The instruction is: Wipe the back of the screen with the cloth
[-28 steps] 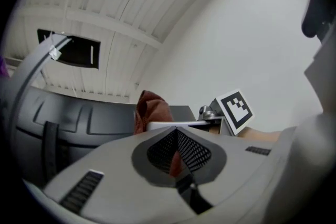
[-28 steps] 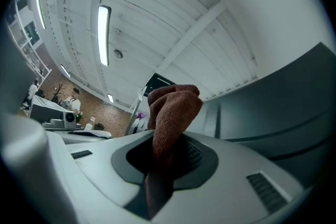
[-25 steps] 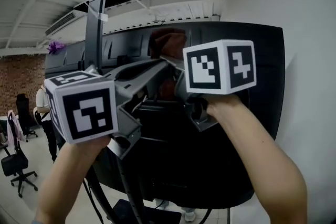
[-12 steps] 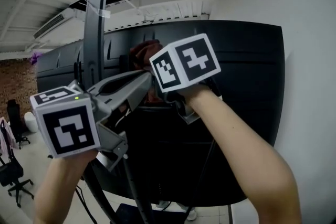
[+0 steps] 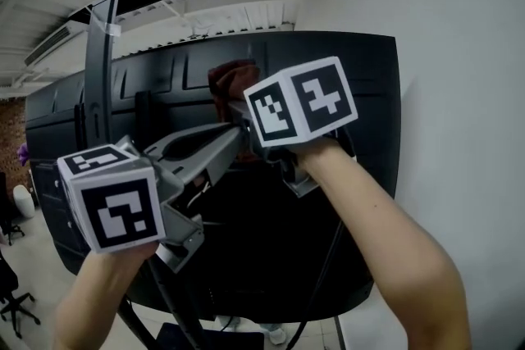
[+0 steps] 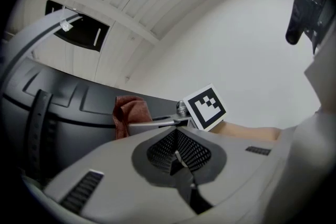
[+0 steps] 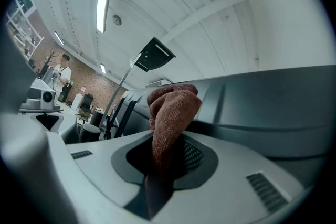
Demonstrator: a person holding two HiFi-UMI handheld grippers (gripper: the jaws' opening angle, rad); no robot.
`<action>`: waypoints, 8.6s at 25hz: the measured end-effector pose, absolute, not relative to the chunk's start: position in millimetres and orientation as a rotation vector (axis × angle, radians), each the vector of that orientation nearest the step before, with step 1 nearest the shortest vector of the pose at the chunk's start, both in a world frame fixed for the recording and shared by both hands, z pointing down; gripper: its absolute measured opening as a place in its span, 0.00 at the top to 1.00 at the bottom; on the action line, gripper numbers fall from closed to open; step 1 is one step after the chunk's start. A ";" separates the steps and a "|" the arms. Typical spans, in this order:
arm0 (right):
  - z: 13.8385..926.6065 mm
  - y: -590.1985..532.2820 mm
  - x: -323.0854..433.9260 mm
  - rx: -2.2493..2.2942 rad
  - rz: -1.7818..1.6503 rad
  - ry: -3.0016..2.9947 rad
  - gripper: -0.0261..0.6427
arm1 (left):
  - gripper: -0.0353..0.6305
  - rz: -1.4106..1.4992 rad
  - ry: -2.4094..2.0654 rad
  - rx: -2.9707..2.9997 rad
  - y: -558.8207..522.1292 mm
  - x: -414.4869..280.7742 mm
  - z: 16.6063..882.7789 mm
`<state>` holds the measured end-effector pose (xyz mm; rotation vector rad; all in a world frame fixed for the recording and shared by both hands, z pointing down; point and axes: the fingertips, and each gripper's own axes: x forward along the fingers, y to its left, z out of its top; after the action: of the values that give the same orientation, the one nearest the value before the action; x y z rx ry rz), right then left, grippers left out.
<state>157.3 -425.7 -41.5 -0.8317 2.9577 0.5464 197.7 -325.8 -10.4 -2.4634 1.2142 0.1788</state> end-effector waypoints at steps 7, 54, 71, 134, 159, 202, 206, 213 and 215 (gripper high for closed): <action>-31.7 -450.2 253.7 -0.981 0.472 2.879 0.86 | 0.93 0.176 1.109 -2.538 -343.5 260.5 2.0; 139.3 -460.1 264.7 -1.008 0.454 2.769 0.86 | 0.93 0.168 1.301 -2.411 -368.7 269.8 155.2; 139.8 -479.5 384.4 -1.182 0.429 2.663 0.86 | 0.93 0.224 1.252 -2.485 -390.6 330.5 171.2; 239.7 -461.5 358.1 -1.301 0.412 2.635 0.86 | 0.93 0.212 1.311 -2.535 -413.6 276.8 262.6; 254.2 -440.5 312.9 -1.130 0.369 2.621 0.86 | 0.93 0.101 1.521 -2.430 -398.8 224.8 291.0; 361.9 -479.9 369.2 -1.381 0.155 2.742 0.86 | 0.93 0.137 1.452 -2.618 -423.5 294.2 342.2; 365.7 -488.6 412.3 -1.491 0.128 2.685 0.86 | 0.93 0.125 1.446 -2.633 -424.8 303.6 345.5; 365.5 -494.4 425.4 -1.521 0.125 2.666 0.86 | 0.93 0.096 1.474 -2.639 -422.5 300.8 350.2; 365.7 -492.9 426.2 -1.529 0.114 2.659 0.86 | 0.93 0.086 1.480 -2.645 -418.7 297.7 352.2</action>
<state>426.2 -492.9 365.7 -1.5292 2.6594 0.1144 297.7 -418.7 352.2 -2.6449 1.4797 0.0856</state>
